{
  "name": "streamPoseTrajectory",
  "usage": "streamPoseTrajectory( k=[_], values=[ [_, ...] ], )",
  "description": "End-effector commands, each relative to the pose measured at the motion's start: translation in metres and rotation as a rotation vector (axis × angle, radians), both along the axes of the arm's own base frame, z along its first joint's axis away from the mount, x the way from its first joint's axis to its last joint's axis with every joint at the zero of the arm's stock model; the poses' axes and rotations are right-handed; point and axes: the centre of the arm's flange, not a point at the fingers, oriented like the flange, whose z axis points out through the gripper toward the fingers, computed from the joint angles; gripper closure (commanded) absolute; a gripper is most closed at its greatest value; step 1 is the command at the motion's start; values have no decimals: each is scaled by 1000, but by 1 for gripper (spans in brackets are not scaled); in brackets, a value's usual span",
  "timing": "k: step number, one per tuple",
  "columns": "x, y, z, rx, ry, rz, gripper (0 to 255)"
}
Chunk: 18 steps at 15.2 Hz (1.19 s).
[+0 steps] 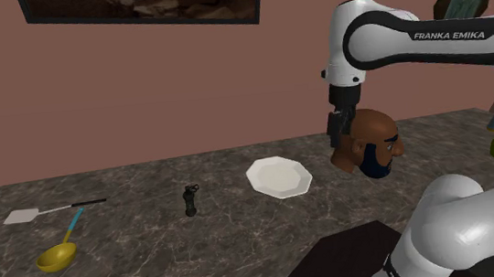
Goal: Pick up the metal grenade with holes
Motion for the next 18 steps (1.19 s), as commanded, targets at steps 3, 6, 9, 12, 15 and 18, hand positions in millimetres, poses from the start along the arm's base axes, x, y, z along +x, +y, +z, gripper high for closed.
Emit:
streamPoseTrajectory(
  k=[3,6,9,12,15,18],
  values=[
    [17,17,-10,-3,-4,-2,0],
    [42,44,-26,-8,-10,-6,0],
    [67,69,-41,-13,-16,-10,0],
    [93,95,-57,-18,-22,-14,0],
    [118,121,-72,-23,-29,-17,0],
    [144,146,-88,-28,-35,-21,0]
  ],
)
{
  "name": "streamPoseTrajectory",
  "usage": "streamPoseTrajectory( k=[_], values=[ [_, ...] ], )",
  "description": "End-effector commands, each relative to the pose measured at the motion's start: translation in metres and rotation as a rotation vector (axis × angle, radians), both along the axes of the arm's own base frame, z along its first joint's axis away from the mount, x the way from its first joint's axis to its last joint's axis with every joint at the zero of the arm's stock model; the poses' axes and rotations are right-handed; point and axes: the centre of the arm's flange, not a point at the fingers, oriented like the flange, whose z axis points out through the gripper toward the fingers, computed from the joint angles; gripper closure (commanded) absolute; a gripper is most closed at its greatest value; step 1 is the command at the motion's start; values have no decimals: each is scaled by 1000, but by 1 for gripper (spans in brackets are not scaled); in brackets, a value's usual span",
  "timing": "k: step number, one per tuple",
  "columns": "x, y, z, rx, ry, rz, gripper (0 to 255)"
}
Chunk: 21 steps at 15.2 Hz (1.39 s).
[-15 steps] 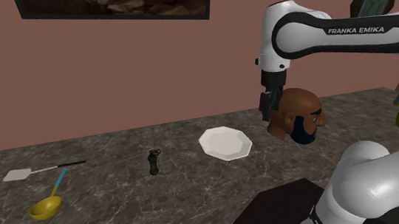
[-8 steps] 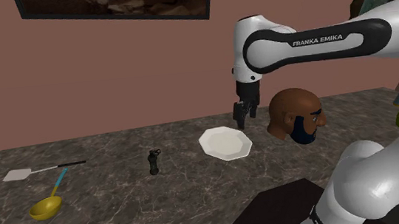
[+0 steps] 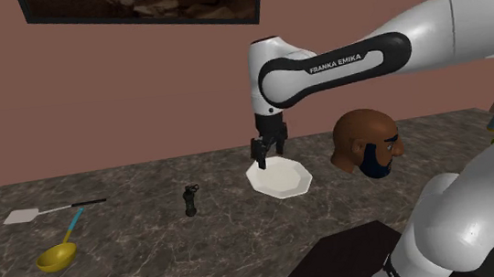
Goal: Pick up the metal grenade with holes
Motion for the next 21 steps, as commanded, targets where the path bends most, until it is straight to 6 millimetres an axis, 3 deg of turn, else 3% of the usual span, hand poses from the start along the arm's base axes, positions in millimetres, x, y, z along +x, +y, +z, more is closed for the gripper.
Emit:
streamPoseTrajectory(
  k=[1,21],
  values=[
    [18,19,-13,-2,-4,-3,0],
    [195,182,-114,-35,-45,-28,0]
  ],
)
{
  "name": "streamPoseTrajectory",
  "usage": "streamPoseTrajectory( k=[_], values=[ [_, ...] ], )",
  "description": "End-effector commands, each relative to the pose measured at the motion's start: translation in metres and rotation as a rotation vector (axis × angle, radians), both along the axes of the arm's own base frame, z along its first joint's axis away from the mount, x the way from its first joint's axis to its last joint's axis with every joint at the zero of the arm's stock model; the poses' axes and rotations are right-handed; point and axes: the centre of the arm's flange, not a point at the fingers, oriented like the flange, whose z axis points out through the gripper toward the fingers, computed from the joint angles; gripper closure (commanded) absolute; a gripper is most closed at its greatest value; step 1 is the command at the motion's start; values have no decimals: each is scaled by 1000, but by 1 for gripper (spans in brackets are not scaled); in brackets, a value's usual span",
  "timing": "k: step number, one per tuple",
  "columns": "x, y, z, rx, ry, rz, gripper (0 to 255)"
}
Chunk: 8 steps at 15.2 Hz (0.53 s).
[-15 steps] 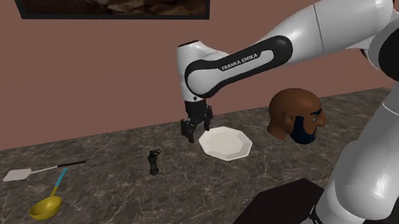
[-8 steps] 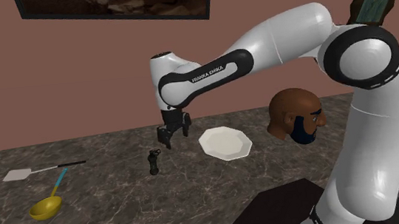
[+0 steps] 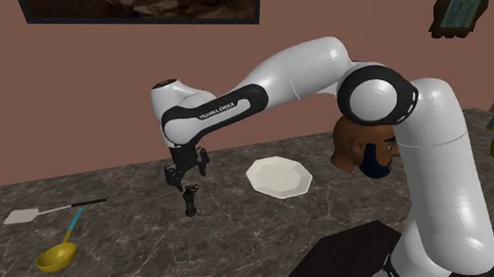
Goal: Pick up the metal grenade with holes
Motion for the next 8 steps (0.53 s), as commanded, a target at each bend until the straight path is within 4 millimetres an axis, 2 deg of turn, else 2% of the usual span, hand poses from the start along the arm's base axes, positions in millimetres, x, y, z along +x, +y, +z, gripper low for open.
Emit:
streamPoseTrajectory(
  k=[1,8],
  values=[
    [7,9,-9,-2,-3,-3,0],
    [7,9,-44,-2,-3,-3,0]
  ],
)
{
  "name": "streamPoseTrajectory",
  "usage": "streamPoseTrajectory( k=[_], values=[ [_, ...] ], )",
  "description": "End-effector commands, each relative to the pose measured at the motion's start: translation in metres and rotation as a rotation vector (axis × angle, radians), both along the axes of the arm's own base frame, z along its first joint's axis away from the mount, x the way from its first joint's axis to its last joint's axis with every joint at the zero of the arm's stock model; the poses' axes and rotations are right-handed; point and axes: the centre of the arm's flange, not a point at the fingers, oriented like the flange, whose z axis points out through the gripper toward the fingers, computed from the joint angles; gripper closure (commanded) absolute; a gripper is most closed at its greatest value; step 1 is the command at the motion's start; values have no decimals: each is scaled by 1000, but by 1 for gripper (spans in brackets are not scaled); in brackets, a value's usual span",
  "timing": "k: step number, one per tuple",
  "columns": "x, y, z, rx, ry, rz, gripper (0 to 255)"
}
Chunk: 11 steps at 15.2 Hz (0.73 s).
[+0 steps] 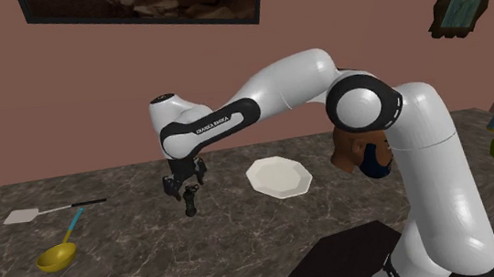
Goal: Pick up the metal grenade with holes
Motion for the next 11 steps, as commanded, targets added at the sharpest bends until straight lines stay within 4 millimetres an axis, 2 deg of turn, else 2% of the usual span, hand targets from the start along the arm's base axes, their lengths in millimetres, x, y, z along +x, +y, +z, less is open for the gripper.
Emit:
streamPoseTrajectory(
  k=[1,2,11],
  values=[
    [-1,0,-4,0,0,0,0],
    [-1,1,-4,0,0,0,255],
    [-1,0,-4,0,0,0,255]
  ],
)
